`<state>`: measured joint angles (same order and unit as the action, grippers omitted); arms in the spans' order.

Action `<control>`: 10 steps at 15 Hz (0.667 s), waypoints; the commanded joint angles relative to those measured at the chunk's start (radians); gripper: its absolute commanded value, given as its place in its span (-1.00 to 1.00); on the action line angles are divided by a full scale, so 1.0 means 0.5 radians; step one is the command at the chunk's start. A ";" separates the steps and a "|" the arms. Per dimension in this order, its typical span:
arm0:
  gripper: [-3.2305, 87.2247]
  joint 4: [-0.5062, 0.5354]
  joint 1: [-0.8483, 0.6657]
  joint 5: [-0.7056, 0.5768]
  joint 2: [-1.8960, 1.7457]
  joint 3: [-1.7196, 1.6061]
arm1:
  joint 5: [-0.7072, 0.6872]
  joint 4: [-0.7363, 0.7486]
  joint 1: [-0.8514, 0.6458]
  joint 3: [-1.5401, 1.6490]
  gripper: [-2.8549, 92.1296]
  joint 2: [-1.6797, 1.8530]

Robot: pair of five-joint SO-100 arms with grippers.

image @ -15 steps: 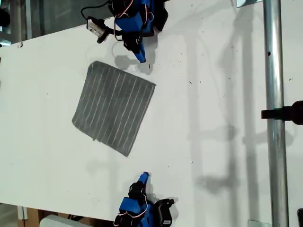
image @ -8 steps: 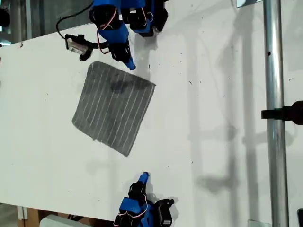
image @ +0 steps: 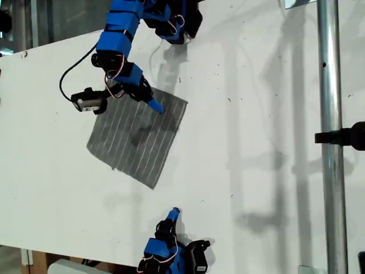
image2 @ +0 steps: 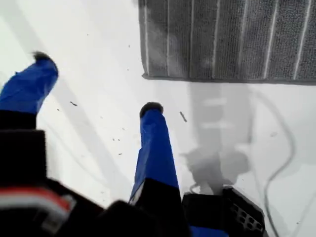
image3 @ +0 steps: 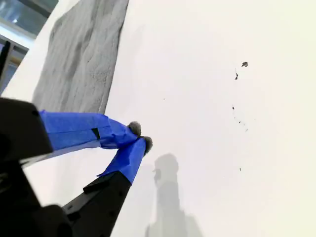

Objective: Grasp corners of a towel and fold twice.

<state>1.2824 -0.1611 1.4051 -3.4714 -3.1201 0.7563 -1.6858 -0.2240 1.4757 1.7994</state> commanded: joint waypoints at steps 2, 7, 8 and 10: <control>-0.96 0.012 0.025 0.000 -0.009 0.000 | -0.052 0.153 -0.018 0.347 -0.12 0.052; -0.96 0.012 0.025 0.003 -0.009 0.000 | -0.037 0.684 0.015 0.908 -0.14 -0.129; -0.96 0.012 0.025 0.003 -0.009 0.000 | -0.037 0.749 0.018 0.884 -0.13 -0.252; -0.96 0.012 0.025 0.003 -0.009 0.000 | -0.037 0.856 0.021 0.822 -0.14 -0.488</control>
<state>1.2824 -0.1611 1.4051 -3.4714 -3.1201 0.7424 -1.2885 -0.2209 1.9297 1.5877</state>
